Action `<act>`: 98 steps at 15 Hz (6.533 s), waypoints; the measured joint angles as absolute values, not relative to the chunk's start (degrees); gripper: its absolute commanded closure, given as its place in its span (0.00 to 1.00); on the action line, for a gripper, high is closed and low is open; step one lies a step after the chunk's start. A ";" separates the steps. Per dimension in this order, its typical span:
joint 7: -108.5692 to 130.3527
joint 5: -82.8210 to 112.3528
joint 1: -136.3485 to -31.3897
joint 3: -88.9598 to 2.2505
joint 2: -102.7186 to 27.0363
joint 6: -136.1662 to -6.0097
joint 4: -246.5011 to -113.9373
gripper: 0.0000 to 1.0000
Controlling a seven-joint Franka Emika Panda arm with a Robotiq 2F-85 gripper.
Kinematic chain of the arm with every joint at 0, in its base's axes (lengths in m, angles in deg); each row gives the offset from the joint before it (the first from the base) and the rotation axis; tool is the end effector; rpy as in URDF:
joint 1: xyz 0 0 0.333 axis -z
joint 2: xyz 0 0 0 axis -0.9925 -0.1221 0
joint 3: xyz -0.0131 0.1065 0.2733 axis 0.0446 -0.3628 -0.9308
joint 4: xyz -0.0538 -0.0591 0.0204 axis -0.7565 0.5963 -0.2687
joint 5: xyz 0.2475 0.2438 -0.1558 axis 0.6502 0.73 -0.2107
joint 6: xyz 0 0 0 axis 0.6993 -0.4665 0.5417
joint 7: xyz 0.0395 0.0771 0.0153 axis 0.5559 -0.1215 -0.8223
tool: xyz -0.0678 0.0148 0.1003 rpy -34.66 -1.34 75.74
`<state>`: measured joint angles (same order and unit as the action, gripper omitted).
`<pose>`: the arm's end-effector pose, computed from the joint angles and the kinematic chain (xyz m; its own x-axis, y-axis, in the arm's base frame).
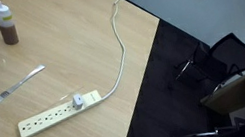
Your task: Move the silver pot to the left
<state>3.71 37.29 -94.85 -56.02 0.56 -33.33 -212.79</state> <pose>0.3822 0.1885 0.5037 0.9805 0.0989 -0.1699 0.0556 -0.9685 -0.2428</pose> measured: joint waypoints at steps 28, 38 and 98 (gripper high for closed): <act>-2.96 34.91 -94.52 -58.65 -11.68 -49.03 -216.30 0.00; 5.51 30.59 -93.39 -56.76 -16.71 -50.14 -220.33 0.00; 43.47 7.41 -96.03 -61.61 -48.55 -72.08 -211.95 0.00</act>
